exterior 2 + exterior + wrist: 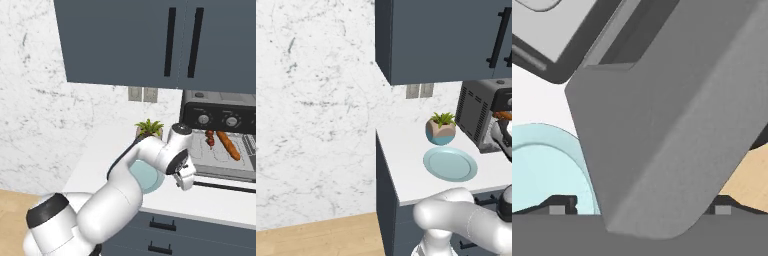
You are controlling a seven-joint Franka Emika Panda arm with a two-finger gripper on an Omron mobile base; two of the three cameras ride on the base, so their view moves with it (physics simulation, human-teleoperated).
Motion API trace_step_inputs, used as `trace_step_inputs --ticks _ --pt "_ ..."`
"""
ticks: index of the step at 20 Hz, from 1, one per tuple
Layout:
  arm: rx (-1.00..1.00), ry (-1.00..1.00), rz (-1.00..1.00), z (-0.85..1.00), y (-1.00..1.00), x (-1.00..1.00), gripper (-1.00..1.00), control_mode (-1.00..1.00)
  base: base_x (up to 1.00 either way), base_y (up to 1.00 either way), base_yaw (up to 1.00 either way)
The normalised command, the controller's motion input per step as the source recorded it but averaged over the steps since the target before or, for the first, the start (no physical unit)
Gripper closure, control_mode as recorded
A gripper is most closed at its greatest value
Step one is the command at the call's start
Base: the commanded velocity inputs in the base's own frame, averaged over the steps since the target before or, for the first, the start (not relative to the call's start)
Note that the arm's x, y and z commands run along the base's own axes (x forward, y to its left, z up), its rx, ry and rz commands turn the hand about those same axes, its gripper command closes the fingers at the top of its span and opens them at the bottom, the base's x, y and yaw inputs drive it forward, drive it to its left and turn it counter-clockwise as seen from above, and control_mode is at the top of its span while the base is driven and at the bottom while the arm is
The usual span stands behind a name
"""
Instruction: Pick up the kebab skewer and baguette bread, and place them inside the toaster oven. Close the toaster oven door and start by setting the timer.
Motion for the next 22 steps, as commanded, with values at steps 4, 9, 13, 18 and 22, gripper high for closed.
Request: trace_step_inputs --ticks 4,9,13,18,22 --pt "-0.33 -0.05 -0.14 0.01 -0.15 0.48 -1.0 -1.0 0.0 0.0 0.0" --pt "-0.3 -0.02 -0.09 0.0 -0.21 0.54 -1.0 -1.0 0.0 0.0 0.0" --pt "-0.28 0.0 -0.01 0.0 -0.24 0.5 -1.0 -1.0 0.0 0.0 0.0" --pt "-0.26 0.0 0.0 0.0 -0.21 0.56 -1.0 -1.0 0.0 0.0 0.0" --pt "-0.24 0.0 0.01 0.0 -0.4 0.31 -1.0 -1.0 0.0 0.0 0.0"
